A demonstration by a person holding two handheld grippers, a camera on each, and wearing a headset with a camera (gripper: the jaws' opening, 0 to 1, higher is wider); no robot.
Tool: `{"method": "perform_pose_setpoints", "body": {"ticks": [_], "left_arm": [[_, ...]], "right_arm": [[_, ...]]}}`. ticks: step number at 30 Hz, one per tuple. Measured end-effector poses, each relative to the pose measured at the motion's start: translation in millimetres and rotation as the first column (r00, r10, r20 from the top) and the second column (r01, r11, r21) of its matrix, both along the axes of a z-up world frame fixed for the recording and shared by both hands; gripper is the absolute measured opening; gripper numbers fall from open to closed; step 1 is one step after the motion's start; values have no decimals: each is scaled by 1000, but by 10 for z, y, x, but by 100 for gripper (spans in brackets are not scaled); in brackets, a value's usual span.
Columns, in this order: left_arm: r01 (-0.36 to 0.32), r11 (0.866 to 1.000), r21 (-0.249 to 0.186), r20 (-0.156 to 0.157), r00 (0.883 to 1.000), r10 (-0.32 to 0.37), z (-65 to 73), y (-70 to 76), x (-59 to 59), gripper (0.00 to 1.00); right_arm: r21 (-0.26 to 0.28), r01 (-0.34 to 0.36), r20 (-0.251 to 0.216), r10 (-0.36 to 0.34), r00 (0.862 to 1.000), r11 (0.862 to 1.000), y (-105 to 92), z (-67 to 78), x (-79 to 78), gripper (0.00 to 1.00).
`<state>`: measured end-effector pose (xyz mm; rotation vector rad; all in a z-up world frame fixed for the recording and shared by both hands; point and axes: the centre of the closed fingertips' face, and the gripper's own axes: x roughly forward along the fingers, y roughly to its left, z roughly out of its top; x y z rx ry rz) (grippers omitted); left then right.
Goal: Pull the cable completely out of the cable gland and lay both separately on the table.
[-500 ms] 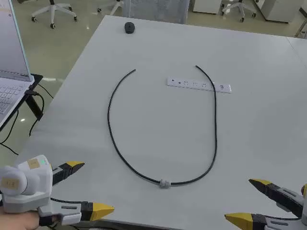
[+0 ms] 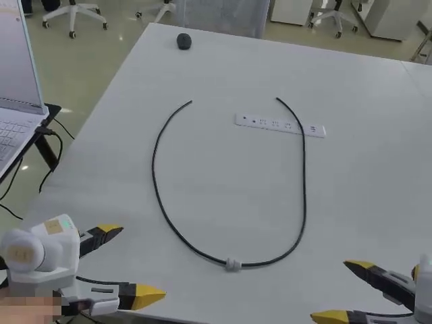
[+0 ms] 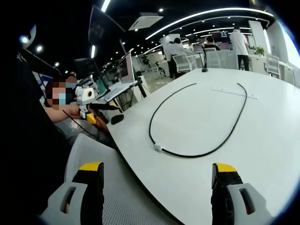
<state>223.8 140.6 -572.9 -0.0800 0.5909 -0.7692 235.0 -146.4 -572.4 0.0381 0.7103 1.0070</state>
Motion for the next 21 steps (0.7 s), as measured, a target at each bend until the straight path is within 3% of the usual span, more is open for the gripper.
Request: {"method": "perform_pose_setpoints", "body": {"ticks": [8, 13, 15, 21], "left_arm": [[18, 1000, 17, 7, 1000, -18, -15, -41, -3, 96], [41, 998, 42, 8, 999, -41, -54, -72, -26, 96], [44, 998, 41, 11, 999, -45, -61, -86, -29, 96], [32, 999, 31, 3, 999, -32, -101, -135, -19, 95]], "right_arm": [[-33, -18, -8, 18, 1000, 999, 38, -17, 22, 94], [-76, -53, 16, 54, 998, 996, 117, -42, 102, 92], [-119, -92, 22, 95, 995, 989, 164, -93, 126, 91], [-185, -201, -8, 203, 979, 962, 402, -234, 161, 86]]}}
